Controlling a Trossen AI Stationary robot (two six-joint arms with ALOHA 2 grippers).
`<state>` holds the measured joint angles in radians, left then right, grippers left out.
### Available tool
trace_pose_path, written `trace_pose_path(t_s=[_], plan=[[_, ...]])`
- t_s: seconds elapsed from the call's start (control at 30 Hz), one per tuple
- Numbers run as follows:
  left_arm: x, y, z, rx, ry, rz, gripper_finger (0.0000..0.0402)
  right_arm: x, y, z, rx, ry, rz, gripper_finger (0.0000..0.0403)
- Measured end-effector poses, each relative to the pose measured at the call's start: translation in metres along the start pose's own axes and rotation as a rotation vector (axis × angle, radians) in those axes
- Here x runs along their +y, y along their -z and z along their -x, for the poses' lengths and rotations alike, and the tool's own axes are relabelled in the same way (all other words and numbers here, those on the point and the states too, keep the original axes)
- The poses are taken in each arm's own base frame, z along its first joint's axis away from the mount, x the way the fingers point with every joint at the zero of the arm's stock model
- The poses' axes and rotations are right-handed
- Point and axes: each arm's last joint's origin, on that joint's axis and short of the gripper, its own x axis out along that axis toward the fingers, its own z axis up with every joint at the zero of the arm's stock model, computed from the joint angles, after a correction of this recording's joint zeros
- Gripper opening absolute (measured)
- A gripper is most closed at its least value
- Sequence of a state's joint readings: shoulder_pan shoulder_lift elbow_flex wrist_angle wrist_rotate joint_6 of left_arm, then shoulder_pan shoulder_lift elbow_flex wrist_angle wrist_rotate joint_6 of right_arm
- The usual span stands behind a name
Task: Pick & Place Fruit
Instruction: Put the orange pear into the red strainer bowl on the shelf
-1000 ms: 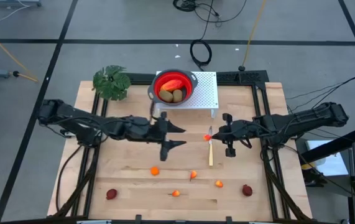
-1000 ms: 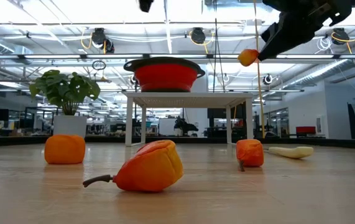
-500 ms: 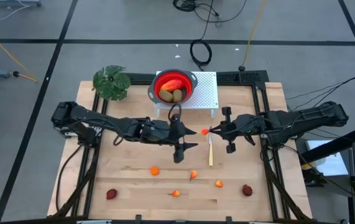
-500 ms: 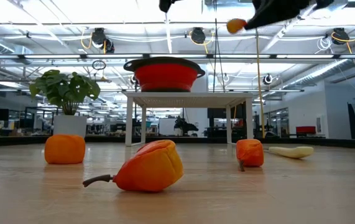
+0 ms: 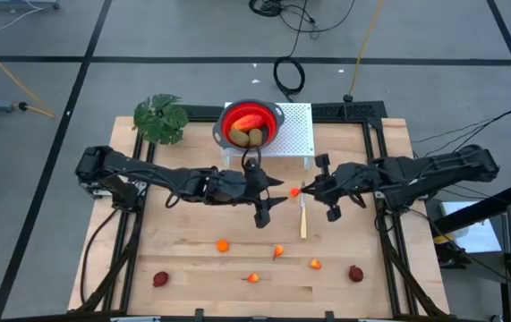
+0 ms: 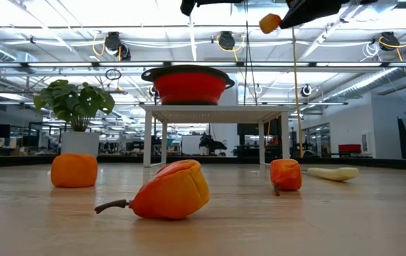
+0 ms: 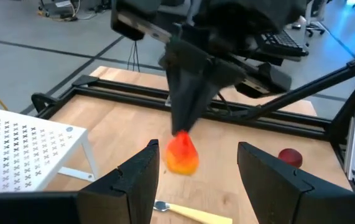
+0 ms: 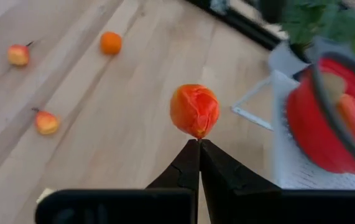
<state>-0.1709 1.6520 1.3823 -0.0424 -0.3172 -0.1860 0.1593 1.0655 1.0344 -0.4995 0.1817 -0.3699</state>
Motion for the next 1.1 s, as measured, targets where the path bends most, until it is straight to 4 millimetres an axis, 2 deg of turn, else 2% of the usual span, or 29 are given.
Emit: trace_pose_path(t_s=[0.4, 0.7, 1.1], plan=[[0.0, 0.003, -0.004, 0.004, -0.002, 0.014, 0.0216, 0.004, 0.001, -0.019, 0.081, -0.037, 0.06, 0.0], [0.001, 0.006, -0.006, 0.026, -0.015, 0.025, 0.0216, -0.004, -0.02, -0.018, 0.208, -0.089, 0.08, 0.0], [0.002, 0.013, -0.005, 0.095, -0.025, 0.055, 0.0216, -0.015, -0.05, -0.023, 0.216, -0.093, 0.085, 0.0]])
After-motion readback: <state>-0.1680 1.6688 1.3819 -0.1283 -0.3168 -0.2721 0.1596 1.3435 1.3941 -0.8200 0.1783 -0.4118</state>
